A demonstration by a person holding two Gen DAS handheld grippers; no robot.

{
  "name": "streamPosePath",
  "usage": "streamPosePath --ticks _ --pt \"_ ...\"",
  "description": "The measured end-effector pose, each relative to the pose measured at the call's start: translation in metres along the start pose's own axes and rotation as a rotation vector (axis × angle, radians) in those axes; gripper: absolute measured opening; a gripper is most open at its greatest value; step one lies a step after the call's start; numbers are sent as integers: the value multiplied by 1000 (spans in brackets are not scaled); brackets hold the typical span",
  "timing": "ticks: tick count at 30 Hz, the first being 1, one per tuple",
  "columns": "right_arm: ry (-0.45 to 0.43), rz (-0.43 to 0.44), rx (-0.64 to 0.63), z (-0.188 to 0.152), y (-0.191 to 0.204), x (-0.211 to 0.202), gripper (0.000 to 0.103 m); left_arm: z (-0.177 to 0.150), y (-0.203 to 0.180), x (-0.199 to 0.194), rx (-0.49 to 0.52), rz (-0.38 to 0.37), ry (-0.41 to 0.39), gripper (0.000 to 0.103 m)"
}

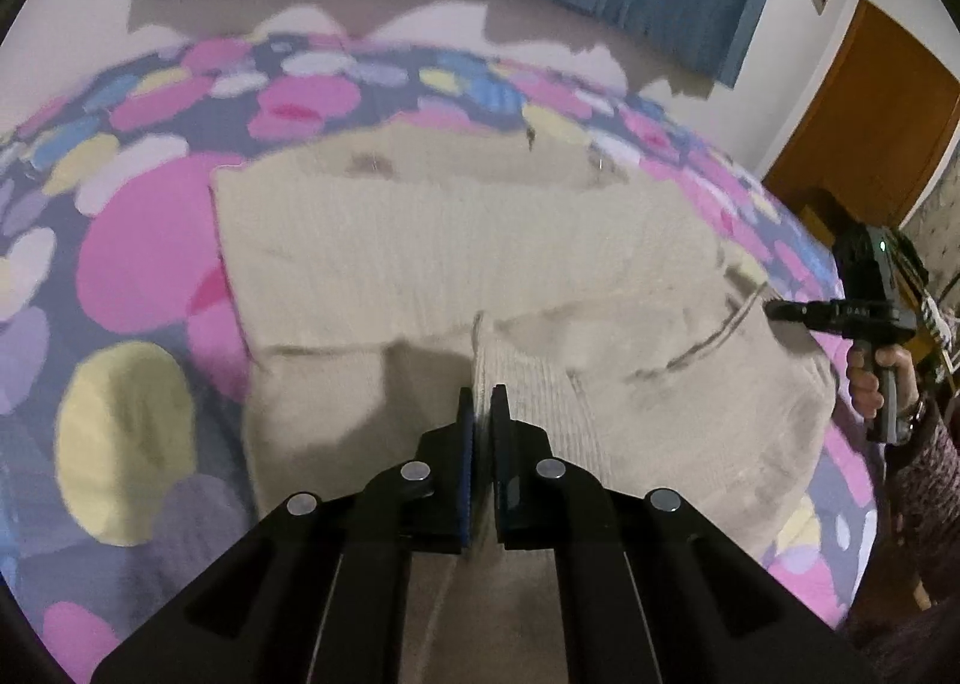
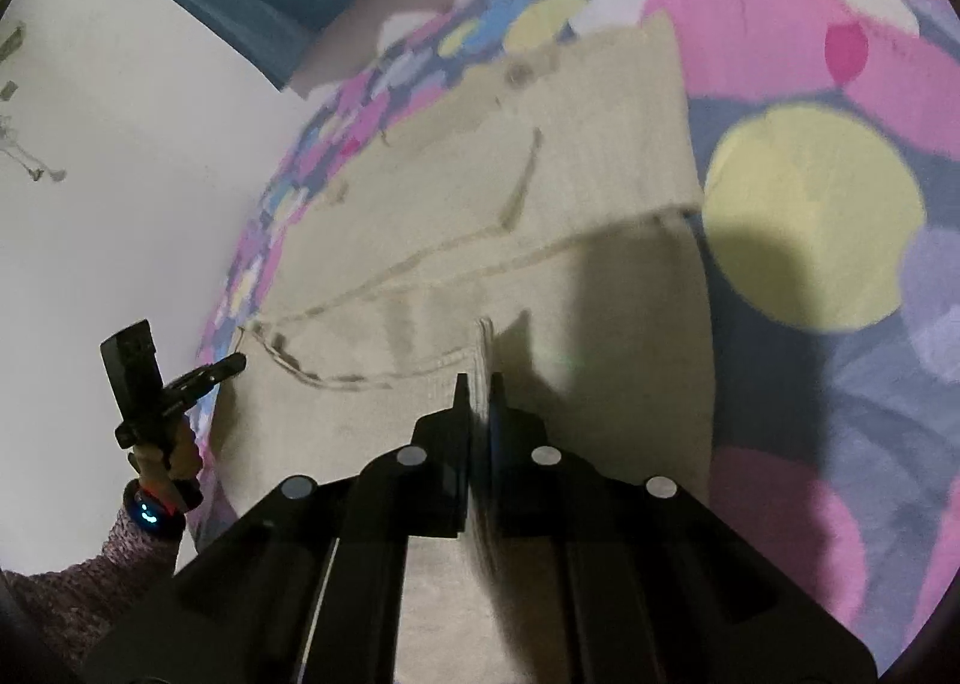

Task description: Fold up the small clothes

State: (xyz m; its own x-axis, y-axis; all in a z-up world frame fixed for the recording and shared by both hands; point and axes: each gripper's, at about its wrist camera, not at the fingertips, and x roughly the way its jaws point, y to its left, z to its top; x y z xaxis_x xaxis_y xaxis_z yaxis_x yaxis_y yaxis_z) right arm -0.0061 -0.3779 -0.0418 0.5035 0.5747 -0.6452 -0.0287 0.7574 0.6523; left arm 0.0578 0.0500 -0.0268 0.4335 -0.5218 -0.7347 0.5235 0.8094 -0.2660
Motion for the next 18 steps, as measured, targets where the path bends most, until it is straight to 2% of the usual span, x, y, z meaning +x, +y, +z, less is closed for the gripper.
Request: streamPosePath --ticks 4,8,13,18 --pt "-50 -3 -37 19 11 -14 4 20 1 -18 -4 42 -78 5" --pt "-124 -3 -44 52 18 -21 4 48 6 -21 -18 82 -129 5" --pt "-181 -27 -63 102 27 -12 4 92 23 -1 -50 144 -155 5" --pt "-191 -55 -55 153 22 17 4 133 43 34 -78 200 -157 5"
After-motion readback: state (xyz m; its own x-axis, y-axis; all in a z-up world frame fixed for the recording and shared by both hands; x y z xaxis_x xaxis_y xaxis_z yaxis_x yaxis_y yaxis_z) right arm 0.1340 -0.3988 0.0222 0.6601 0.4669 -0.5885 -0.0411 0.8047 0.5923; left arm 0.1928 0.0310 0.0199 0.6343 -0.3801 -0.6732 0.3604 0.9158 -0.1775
